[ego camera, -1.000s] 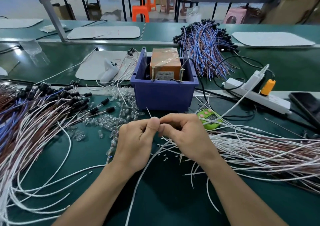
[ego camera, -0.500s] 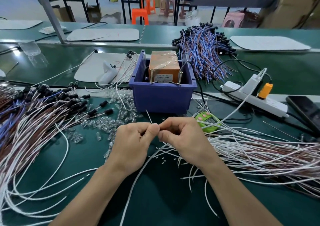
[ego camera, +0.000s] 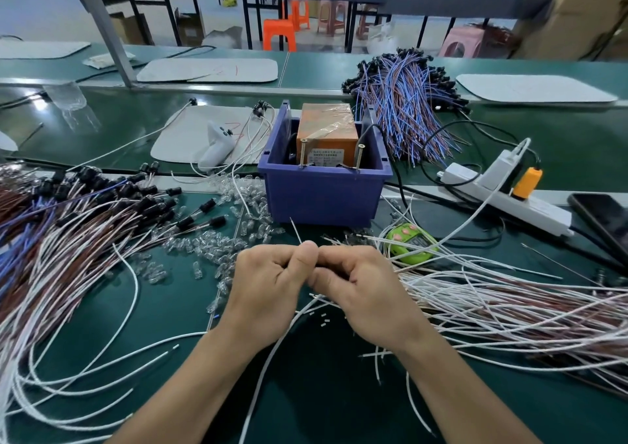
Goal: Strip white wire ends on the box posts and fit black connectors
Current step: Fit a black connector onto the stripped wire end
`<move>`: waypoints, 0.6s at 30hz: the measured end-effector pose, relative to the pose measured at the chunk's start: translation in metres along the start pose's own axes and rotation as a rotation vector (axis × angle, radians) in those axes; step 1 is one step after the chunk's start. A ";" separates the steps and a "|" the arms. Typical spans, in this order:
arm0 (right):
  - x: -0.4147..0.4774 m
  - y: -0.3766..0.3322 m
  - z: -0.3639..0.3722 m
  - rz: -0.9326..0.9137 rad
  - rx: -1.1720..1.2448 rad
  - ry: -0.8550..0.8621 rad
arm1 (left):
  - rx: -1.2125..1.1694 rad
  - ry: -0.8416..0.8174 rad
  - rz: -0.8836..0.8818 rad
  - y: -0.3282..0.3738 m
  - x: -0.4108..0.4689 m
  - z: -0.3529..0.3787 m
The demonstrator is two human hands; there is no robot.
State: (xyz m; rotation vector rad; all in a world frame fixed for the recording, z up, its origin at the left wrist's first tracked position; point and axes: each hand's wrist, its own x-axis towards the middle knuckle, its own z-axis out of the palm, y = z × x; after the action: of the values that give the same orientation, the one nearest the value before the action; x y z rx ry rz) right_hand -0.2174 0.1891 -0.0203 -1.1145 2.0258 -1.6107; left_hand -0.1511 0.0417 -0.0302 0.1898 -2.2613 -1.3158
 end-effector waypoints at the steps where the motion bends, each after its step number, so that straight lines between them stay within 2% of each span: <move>1: 0.001 0.000 -0.001 0.010 0.032 -0.002 | -0.069 -0.016 -0.050 0.001 0.001 0.001; 5: 0.000 0.000 -0.002 0.037 0.100 0.014 | -0.267 -0.061 -0.165 0.003 0.001 0.007; 8: 0.000 0.001 -0.001 0.048 0.009 0.082 | -0.286 -0.003 -0.195 0.004 0.002 0.010; 12: 0.000 0.000 -0.003 0.070 -0.177 0.164 | 0.017 0.053 -0.127 -0.002 0.000 0.010; 18: -0.003 0.003 0.004 0.126 -0.360 0.195 | 0.279 0.149 -0.009 -0.007 0.000 0.009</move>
State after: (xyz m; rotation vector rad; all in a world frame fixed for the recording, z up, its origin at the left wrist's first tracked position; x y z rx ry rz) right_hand -0.2142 0.1886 -0.0244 -0.9459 2.5331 -1.3738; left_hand -0.1565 0.0447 -0.0397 0.3822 -2.3088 -0.9509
